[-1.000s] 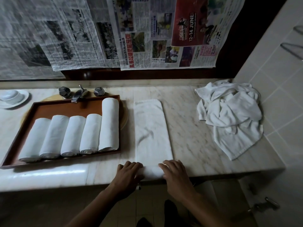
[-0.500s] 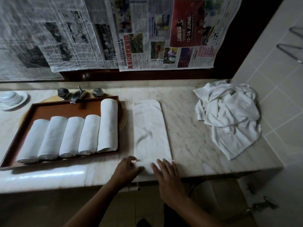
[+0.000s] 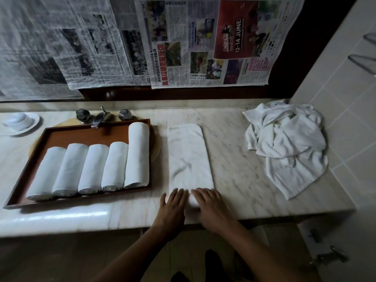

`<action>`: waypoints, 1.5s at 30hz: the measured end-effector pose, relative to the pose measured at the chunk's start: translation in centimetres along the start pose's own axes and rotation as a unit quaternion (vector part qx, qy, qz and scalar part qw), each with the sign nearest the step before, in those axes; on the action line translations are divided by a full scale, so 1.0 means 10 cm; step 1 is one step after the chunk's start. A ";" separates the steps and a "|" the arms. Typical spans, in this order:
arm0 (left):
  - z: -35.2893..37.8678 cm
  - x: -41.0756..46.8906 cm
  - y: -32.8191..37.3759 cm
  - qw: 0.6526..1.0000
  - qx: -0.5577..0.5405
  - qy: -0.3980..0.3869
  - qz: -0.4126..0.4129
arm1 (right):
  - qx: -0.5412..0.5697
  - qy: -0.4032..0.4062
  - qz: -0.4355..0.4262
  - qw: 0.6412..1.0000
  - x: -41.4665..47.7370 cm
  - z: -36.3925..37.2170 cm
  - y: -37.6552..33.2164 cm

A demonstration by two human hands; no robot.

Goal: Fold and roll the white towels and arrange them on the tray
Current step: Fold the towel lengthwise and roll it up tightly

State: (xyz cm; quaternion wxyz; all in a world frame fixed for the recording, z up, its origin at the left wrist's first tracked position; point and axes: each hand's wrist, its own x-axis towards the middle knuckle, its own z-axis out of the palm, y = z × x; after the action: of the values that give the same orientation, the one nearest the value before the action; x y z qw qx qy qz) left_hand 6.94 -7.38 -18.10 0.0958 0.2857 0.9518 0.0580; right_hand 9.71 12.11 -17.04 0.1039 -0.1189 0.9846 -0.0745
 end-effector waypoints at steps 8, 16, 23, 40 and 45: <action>-0.05 -0.03 -0.15 0.999 -0.023 -0.003 0.034 | 0.039 -0.021 -0.024 0.999 -0.06 -0.07 0.22; -0.01 -0.41 -0.22 0.986 -0.162 -0.015 0.036 | 0.237 -0.050 0.066 0.968 -0.42 -0.05 0.31; -0.02 -0.33 -0.19 0.977 -0.213 0.002 -0.014 | 0.205 0.073 0.094 0.972 -0.46 0.06 0.21; 0.15 -0.40 0.14 0.982 -0.093 0.161 -0.011 | 0.021 0.119 0.016 0.992 -0.48 0.24 -0.27; 0.17 -0.46 0.14 0.994 -0.050 0.095 -0.006 | -0.001 0.077 0.015 0.997 -0.40 0.19 -0.19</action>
State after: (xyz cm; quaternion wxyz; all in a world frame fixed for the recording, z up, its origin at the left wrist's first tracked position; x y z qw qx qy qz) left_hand 11.79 -8.68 -18.85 0.0193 0.2682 0.9541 0.1321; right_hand 14.32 11.03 -17.79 0.0290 -0.0977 0.9915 -0.0812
